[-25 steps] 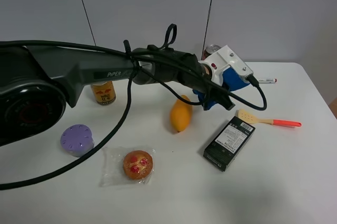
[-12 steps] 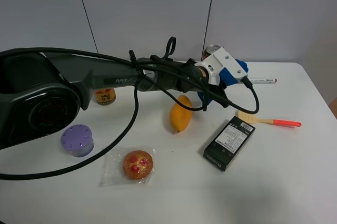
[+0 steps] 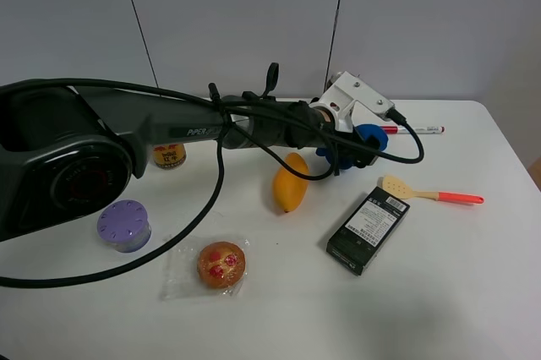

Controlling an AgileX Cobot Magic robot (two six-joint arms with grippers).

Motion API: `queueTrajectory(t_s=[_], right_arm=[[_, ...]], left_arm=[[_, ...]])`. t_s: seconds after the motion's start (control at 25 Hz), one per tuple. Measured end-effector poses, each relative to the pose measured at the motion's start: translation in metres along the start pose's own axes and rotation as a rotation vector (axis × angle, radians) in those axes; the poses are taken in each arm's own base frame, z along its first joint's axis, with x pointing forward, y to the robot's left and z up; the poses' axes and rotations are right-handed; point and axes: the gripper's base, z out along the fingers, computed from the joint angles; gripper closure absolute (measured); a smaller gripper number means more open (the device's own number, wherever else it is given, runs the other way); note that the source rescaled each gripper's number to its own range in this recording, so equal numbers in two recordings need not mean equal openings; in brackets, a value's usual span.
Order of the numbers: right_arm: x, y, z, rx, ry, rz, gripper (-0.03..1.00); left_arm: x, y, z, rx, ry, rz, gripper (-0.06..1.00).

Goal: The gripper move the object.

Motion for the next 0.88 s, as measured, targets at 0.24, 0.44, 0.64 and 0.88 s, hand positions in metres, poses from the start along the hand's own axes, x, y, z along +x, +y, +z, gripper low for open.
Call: queueTrajectory(t_s=[0.24,0.44,0.64,0.88], right_arm=[[0.000,0.000,0.000,0.000,0.000,0.000,-0.03],[0.000,0.000,0.000,0.000,0.000,0.000,-0.03],[0.000,0.000,0.000,0.000,0.000,0.000,-0.03],[0.000,0.000,0.000,0.000,0.000,0.000,-0.03]], left_arm=[[-0.020,-0.006,-0.021,0.075,0.073,-0.092,0.02],[-0.076,-0.014,-0.087,0.190,0.131,-0.152,0.01],[-0.115,-0.001,-0.147,0.167,0.123,-0.003,0.01],[-0.123,0.091,-0.208,-0.093,0.239,-0.055,0.01]])
